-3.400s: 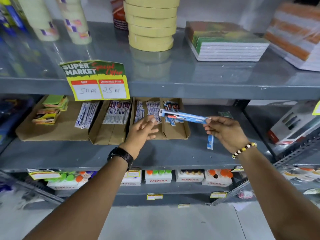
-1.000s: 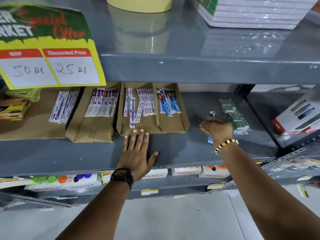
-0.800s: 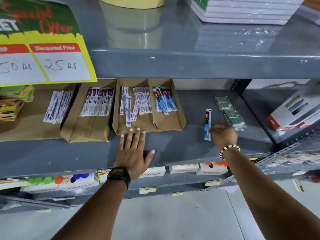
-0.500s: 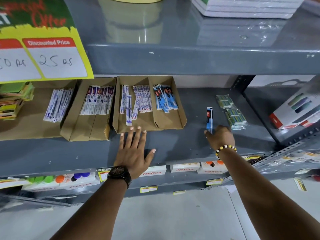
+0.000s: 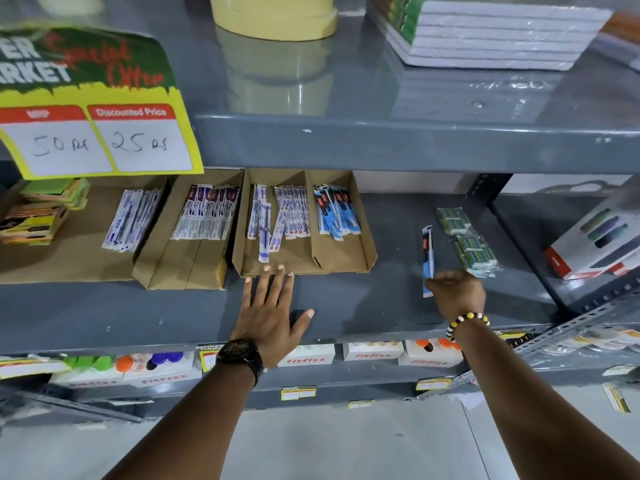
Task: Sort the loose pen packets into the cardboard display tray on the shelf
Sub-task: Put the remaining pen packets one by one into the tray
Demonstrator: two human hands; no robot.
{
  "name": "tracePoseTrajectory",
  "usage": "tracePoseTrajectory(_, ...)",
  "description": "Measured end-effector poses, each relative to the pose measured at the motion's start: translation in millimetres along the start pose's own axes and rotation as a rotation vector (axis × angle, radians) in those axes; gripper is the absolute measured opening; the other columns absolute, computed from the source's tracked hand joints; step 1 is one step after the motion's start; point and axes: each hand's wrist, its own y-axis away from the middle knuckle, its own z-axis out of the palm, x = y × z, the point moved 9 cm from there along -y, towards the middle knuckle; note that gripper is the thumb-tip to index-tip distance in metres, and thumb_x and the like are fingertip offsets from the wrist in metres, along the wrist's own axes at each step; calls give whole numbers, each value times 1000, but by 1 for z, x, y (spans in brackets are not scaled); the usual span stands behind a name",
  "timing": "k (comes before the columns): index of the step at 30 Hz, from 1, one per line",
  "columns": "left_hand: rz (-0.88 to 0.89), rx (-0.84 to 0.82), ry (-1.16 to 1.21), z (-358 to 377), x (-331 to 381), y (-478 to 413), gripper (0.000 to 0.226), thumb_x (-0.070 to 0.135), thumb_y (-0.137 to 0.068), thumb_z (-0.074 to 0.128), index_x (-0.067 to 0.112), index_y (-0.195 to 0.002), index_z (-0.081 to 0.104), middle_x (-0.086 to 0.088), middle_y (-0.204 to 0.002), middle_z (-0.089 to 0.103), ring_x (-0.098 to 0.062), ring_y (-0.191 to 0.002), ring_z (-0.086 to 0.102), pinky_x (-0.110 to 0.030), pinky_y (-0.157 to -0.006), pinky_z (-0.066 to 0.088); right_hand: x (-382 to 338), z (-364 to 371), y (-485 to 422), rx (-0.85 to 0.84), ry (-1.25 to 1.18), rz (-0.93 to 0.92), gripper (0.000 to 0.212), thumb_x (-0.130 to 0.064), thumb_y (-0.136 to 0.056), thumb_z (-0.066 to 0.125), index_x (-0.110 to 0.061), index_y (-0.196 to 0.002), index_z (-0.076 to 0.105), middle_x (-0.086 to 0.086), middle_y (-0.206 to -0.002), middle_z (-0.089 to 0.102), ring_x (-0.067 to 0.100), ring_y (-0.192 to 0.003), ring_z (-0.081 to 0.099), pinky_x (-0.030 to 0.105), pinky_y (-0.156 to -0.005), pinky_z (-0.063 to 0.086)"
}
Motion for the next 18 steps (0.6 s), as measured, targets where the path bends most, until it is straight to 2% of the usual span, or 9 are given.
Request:
tracePoseTrajectory(2, -23, -23, 61, 0, -3, -1, 87, 71, -91, 7, 17, -158, 3, -4, -167, -6, -26, -153, -13, -49, -121, -12, 4, -8, 3, 17, -137, 17, 13, -23, -72, 80, -17, -81, 73, -1, -76, 73, 21, -74, 67, 34, -75, 55)
tracePoseTrajectory(3, -44, -6, 137, -3, -5, -2, 86, 70, -90, 7, 18, -158, 4, -5, -167, -3, -26, -153, -12, -48, -121, -13, 3, -12, 5, 0, -250, 30, 16, -22, -72, 81, -15, -84, 74, -1, -74, 73, 20, -69, 67, 35, -70, 58)
tracePoseTrajectory(6, -139, 131, 517, -25, -18, -1, 76, 60, -95, 26, 18, -158, 14, -9, -166, 14, -29, -153, 4, -48, -123, 6, -20, -18, 17, -119, -609, 6, 12, -7, -80, 77, -4, -88, 69, 8, -76, 70, 14, -58, 64, 23, -54, 56)
tracePoseTrajectory(9, -222, 98, 938, -42, -19, 3, 60, 42, -102, 45, 23, -156, 24, -2, -160, 30, -18, -147, 28, -30, -116, 24, -52, -26, 36, -275, -840, -68, 10, -4, -82, 74, -6, -88, 66, 8, -75, 72, 18, -64, 69, 26, -61, 58)
tracePoseTrajectory(12, -238, 44, 1120, -65, -14, 5, 48, 34, -102, 49, 26, -149, 39, -1, -147, 50, -15, -130, 51, -23, -102, 39, -79, -31, 58, -407, -884, -131, 11, -5, -82, 73, -6, -91, 67, 7, -79, 74, 20, -72, 71, 28, -70, 59)
tracePoseTrajectory(15, -218, 48, 1187, -92, -13, 4, 36, 32, -103, 49, 29, -139, 51, 1, -132, 61, -16, -118, 61, -37, -103, 47, -104, -31, 77, -494, -892, -186, 13, -3, -81, 73, -6, -92, 69, 9, -83, 75, 19, -73, 70, 26, -69, 58)
tracePoseTrajectory(18, -225, 57, 1366, -119, -9, 5, 32, 26, -104, 48, 24, -136, 53, -1, -127, 65, -16, -111, 67, -30, -92, 54, -120, -27, 93, -566, -861, -219, 14, -2, -81, 73, -2, -95, 70, 8, -80, 74, 16, -69, 69, 22, -66, 57)
